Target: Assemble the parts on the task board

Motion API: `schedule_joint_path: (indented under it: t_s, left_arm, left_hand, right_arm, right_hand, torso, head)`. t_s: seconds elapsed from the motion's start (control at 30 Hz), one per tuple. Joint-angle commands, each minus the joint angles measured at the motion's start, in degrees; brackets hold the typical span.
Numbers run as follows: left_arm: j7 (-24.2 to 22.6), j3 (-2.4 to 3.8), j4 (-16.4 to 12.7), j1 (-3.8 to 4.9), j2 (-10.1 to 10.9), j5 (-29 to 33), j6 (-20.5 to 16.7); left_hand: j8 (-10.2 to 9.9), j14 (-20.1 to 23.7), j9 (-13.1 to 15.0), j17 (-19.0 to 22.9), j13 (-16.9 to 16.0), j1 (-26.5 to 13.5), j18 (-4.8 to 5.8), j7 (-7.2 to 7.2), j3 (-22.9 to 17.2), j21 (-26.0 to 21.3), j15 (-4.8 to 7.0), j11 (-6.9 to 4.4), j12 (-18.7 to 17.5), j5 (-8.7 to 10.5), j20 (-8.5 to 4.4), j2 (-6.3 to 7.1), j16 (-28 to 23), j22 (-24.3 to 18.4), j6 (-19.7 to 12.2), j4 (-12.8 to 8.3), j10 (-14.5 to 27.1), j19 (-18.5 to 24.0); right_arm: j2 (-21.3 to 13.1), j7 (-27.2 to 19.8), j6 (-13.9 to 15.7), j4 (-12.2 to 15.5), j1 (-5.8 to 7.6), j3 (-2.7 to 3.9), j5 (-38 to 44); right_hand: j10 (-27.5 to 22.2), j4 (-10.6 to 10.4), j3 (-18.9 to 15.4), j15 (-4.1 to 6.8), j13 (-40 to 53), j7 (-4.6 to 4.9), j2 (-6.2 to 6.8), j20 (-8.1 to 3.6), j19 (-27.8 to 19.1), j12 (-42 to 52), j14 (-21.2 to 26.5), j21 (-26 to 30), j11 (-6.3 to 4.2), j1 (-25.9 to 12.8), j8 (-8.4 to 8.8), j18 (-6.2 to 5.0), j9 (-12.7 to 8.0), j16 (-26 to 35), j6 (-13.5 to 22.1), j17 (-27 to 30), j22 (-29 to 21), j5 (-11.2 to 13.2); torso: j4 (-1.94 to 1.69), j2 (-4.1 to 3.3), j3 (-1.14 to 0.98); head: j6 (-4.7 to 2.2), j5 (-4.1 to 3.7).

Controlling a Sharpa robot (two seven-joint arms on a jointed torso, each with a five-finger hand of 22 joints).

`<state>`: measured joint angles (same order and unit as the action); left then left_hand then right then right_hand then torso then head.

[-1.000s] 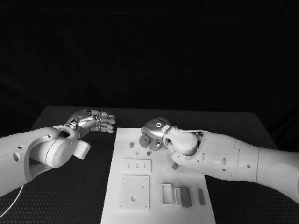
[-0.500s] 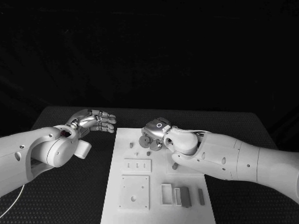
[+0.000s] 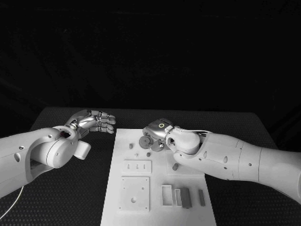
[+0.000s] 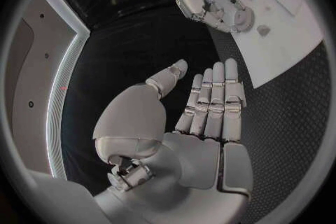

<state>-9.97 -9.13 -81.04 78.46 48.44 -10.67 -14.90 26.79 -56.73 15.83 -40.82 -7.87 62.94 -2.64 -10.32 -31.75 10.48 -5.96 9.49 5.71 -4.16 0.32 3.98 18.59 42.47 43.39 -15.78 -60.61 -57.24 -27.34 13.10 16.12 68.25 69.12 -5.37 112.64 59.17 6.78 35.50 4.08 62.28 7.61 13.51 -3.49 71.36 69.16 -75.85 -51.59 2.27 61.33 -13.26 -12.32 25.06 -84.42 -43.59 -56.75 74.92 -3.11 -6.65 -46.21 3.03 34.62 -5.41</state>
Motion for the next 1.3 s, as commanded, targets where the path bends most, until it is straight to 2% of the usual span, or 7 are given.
schedule_joint_path:
  t_s: [0.03, 0.13, 0.23, 0.4, 0.8, 1.07, 1.3]
  left_arm:
    - [-0.4, 0.03, -0.13, 0.13, -0.04, 0.02, 0.25]
    - [-0.36, 0.03, -0.13, 0.13, 0.03, 0.02, 0.25]
    - [-0.33, 0.03, -0.13, 0.13, 0.08, 0.02, 0.27]
    - [-0.32, 0.02, -0.18, 0.13, 0.08, 0.02, 0.3]
    - [-0.14, 0.02, -0.3, 0.13, 0.24, 0.03, 0.25]
    - [-0.19, 0.02, -0.3, 0.13, 0.25, 0.03, 0.21]
    - [-0.29, 0.02, -0.04, 0.13, 0.37, 0.03, 0.01]
  left_hand:
    - [-0.28, -0.31, 0.05, -0.07, -0.07, -0.36, -1.17, -0.09, 0.18, -0.22, -0.06, -0.05, -0.22, 0.32, -0.02, 0.28, -0.39, 0.05, -0.35, 0.1, -0.3, -0.21]
    - [-0.31, -0.32, 0.06, -0.09, -0.07, -0.39, -1.17, -0.13, 0.19, -0.23, -0.06, -0.02, -0.27, 0.32, -0.02, 0.29, -0.41, 0.06, -0.4, 0.11, -0.27, -0.21]
    - [-0.36, -0.33, 0.06, -0.11, -0.06, -0.41, -1.17, -0.18, 0.21, -0.25, -0.06, 0.0, -0.32, 0.32, -0.02, 0.3, -0.43, 0.07, -0.45, 0.12, -0.23, -0.22]
    - [-0.4, -0.33, 0.07, -0.14, -0.06, -0.45, -1.16, -0.24, 0.22, -0.27, -0.07, 0.02, -0.38, 0.32, -0.01, 0.31, -0.47, 0.07, -0.49, 0.14, -0.2, -0.21]
    - [-0.58, -0.33, 0.08, -0.22, -0.06, -0.53, -1.16, -0.48, 0.27, -0.35, -0.08, 0.07, -0.55, 0.31, -0.01, 0.38, -0.59, 0.1, -0.71, 0.18, -0.14, -0.21]
    - [-0.62, -0.33, 0.1, -0.25, -0.06, -0.52, -1.17, -0.52, 0.26, -0.37, -0.08, 0.09, -0.6, 0.31, -0.01, 0.4, -0.63, 0.11, -0.75, 0.17, -0.12, -0.21]
    - [-0.63, -0.34, 0.11, -0.27, -0.06, -0.5, -1.17, -0.51, 0.26, -0.38, -0.08, 0.09, -0.62, 0.31, -0.01, 0.4, -0.65, 0.11, -0.76, 0.16, -0.12, -0.2]
  right_arm:
    - [-0.35, -1.22, -2.35, -0.21, -0.15, -0.12, -1.99]
    - [-0.56, -1.49, -2.2, -0.19, -0.14, -0.12, -2.16]
    - [-0.86, -1.78, -1.19, -0.05, -0.14, -0.12, -2.45]
    - [-0.99, -2.01, -2.49, -0.13, -0.15, -0.12, -3.43]
    - [-1.1, -2.29, -2.41, -0.41, -0.15, -0.12, -5.19]
    - [-2.13, -2.2, 3.81, 0.62, -0.15, -0.12, -5.2]
    - [-5.97, -3.04, 7.38, 4.97, 0.15, 0.14, -7.11]
  right_hand:
    - [-0.52, -0.66, -0.07, -0.03, -0.01, 0.99, -0.68, -0.24, -0.22, -0.05, 0.28, 0.22, -0.12, -0.2, -0.54, -2.68, 0.28, 0.2, 0.7, -0.04, 0.99, 0.07]
    - [-0.61, -1.45, -0.45, 0.07, -0.01, 0.87, -3.06, -0.21, -0.36, 0.01, 0.34, 0.24, -0.23, -0.71, -1.35, -2.68, 0.64, 0.23, -0.41, -0.03, 1.07, 0.06]
    - [-0.67, -1.18, -1.19, 0.28, 0.01, 0.64, -5.24, -0.25, -0.59, 0.14, 0.39, 0.15, -0.41, -0.67, -2.36, -2.68, 1.04, 0.22, -1.99, -0.15, 1.18, 0.08]
    - [-0.64, -0.22, -2.03, 0.28, 0.0, 0.69, -6.49, -0.24, -0.78, 0.27, 0.4, 0.03, -0.42, -0.53, -3.09, -2.68, 1.22, 0.2, -3.32, -0.32, 1.2, 0.06]
    - [-0.77, -0.61, -2.38, 0.11, -0.11, 0.86, -6.05, -0.15, -0.95, 0.2, 0.63, 0.11, -0.25, -1.27, -2.31, -2.68, 0.7, 0.41, -2.14, 0.04, 1.11, 0.05]
    - [-0.78, -0.42, -2.34, 0.12, -0.12, 0.88, -5.93, -0.25, -0.9, 0.27, 0.45, 0.05, -0.24, -1.01, -2.11, -2.68, 0.55, 0.34, -1.81, -0.39, 1.13, 0.06]
    - [-0.64, -0.16, -2.44, 0.04, -0.15, 0.97, -4.75, -0.35, -0.72, 0.39, 0.36, -0.05, -0.16, -0.85, -2.29, -2.68, 0.56, 0.25, -2.19, -0.57, 1.12, 0.06]
  torso:
    - [-0.06, 0.02, -0.02]
    - [-0.08, 0.02, -0.03]
    - [-0.06, 0.03, -0.03]
    - [-0.04, 0.0, -0.04]
    - [-0.05, 0.02, -0.01]
    - [0.0, 0.03, -0.04]
    - [0.03, 0.09, -0.04]
  head:
    - [0.01, 0.0]
    - [0.07, 0.0]
    - [0.1, 0.01]
    - [0.16, 0.03]
    - [0.28, -0.07]
    - [0.14, -0.16]
    - [-0.08, -0.23]
